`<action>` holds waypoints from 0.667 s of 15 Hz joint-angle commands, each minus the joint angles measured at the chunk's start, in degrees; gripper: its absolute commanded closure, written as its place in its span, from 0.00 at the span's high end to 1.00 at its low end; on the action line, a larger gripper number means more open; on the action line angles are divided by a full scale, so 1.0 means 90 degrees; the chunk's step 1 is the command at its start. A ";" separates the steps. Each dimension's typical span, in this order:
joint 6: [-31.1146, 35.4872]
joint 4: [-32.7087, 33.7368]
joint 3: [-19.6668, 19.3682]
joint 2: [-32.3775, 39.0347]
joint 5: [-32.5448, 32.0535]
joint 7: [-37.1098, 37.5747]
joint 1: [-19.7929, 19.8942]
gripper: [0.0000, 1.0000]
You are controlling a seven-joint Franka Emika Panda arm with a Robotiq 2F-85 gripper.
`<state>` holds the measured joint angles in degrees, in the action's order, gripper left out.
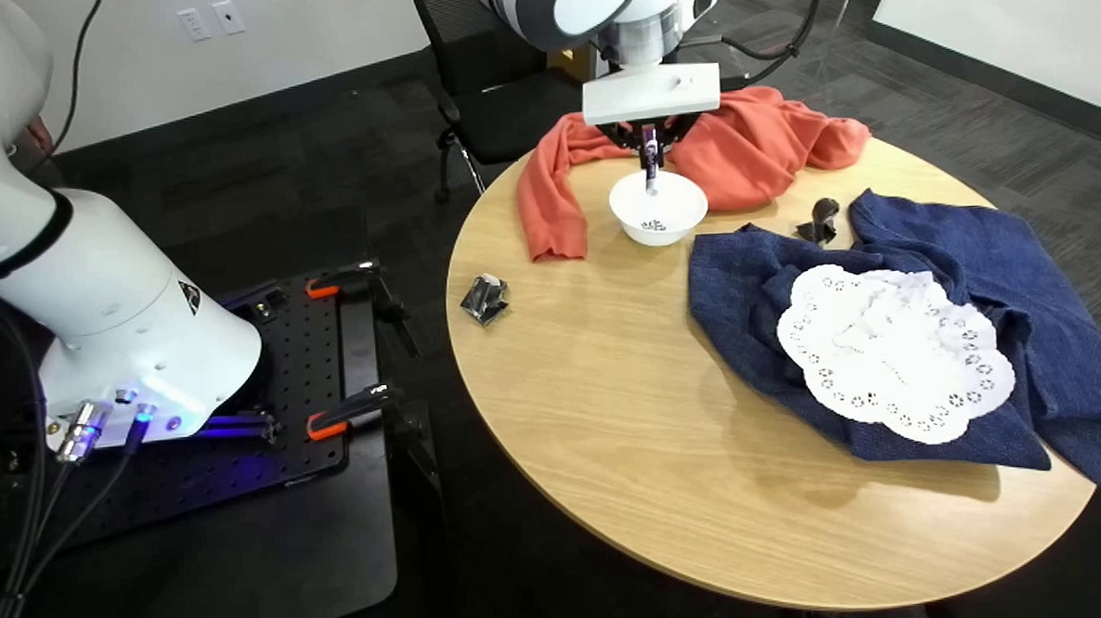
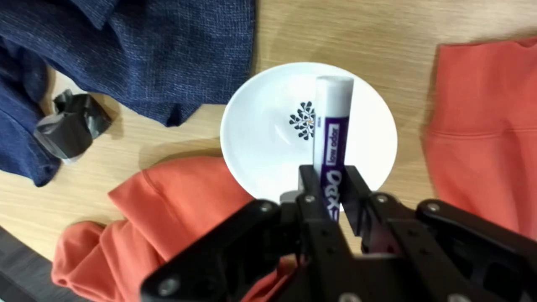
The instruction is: Put the marker in the bowl
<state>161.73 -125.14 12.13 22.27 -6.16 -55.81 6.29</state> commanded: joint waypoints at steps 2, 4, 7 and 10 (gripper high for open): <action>0.0140 0.0291 0.0452 0.0487 0.0442 -0.0926 0.0415 0.05; 0.0095 0.0448 0.0553 0.0687 0.0572 -0.1158 0.0525 0.05; 0.0051 0.0713 0.0611 0.0980 0.0602 -0.1333 0.0602 0.05; 0.0048 0.0926 0.0587 0.1193 0.0552 -0.1296 0.0587 0.05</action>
<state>161.79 -119.39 16.39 30.86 -2.11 -65.52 10.66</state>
